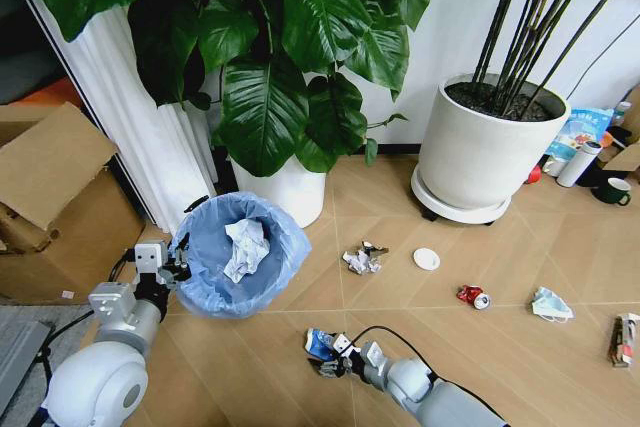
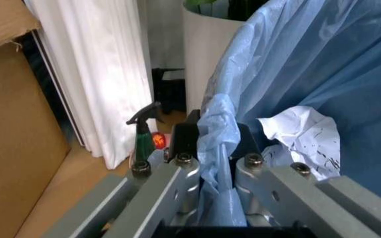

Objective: Pick up the trash bin and place the garbage on the floor into it.

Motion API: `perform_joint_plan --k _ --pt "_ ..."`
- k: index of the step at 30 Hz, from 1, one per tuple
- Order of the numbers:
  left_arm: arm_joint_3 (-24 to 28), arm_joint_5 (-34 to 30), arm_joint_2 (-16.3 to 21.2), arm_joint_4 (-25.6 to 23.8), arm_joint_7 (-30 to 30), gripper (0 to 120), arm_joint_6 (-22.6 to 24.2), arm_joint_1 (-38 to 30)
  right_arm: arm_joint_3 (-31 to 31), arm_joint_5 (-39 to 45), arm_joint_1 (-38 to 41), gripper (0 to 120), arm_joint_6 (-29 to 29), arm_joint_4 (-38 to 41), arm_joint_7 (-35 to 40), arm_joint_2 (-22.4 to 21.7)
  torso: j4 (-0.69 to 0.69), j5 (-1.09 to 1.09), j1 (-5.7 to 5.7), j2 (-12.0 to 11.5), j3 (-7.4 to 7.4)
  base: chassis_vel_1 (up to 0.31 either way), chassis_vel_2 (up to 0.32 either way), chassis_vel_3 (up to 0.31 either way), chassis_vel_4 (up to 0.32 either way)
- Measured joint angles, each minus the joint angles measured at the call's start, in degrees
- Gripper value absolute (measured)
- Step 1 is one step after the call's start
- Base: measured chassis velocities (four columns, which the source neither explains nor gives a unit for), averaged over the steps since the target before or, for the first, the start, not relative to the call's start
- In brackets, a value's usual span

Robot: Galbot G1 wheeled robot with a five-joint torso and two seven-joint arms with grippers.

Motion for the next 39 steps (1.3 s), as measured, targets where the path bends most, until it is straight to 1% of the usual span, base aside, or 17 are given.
perform_joint_plan --k 1,2,3,6,8,10,12,17,30,39 --pt "0.0 0.0 0.1 0.0 0.0 1 0.0 0.0 0.3 -0.2 0.0 52 0.2 -0.5 0.0 0.4 0.0 0.0 0.0 0.0 0.0 0.0 0.0 0.0 0.0" --pt "0.0 0.0 0.1 0.0 0.0 1 0.0 0.0 0.3 -0.2 0.0 52 0.2 -0.5 0.0 0.4 0.0 0.0 0.0 0.0 0.0 0.0 0.0 0.0 0.0" --pt "0.1 0.0 0.1 0.0 0.0 1 0.0 0.0 0.6 -0.4 0.0 47 0.4 -1.0 0.0 0.8 0.0 -0.01 0.0 0.0 -0.01 0.0 0.0 0.0 0.0" --pt "0.1 -0.1 0.2 -0.1 0.0 1 0.0 0.0 0.9 -0.6 0.0 43 0.6 -1.4 0.0 1.1 0.0 -0.01 0.0 0.0 -0.01 0.0 0.0 0.0 0.0" --pt "0.1 -0.2 0.4 -0.1 0.1 1 0.0 -0.1 1.3 -0.9 0.1 34 0.8 -2.3 0.0 1.7 -0.01 -0.01 0.0 0.0 -0.02 0.0 0.0 0.0 0.0" --pt "0.1 -0.2 0.6 -0.2 0.1 1 0.0 -0.1 1.5 -0.9 0.2 32 0.8 -2.5 0.0 1.8 -0.01 -0.01 0.0 0.0 -0.02 0.0 0.0 0.0 0.0" --pt "-0.2 -0.5 0.9 -0.3 0.1 1 0.0 -0.1 1.9 -1.0 0.1 25 0.8 -2.6 0.0 2.1 0.0 0.0 0.0 0.0 -0.01 0.0 0.0 0.0 0.0" --pt "-0.2 -0.6 1.1 -0.4 0.2 1 0.0 -0.1 2.5 -1.0 -0.2 15 0.8 -2.5 0.0 2.4 0.0 0.01 0.0 0.0 0.0 0.0 0.0 0.0 0.0" --pt "0.0 -0.6 1.3 -0.3 0.4 1 -0.4 -0.2 5.1 -1.5 -1.9 13 1.5 -1.1 0.7 2.9 0.0 0.01 0.0 0.0 0.01 0.0 0.0 0.0 0.0" --pt "0.2 -0.6 1.5 0.2 0.6 1 -0.6 -0.5 7.6 -1.3 -2.9 13 2.1 1.1 2.5 3.2 0.0 0.0 0.0 0.0 0.01 0.0 0.0 0.0 0.0"
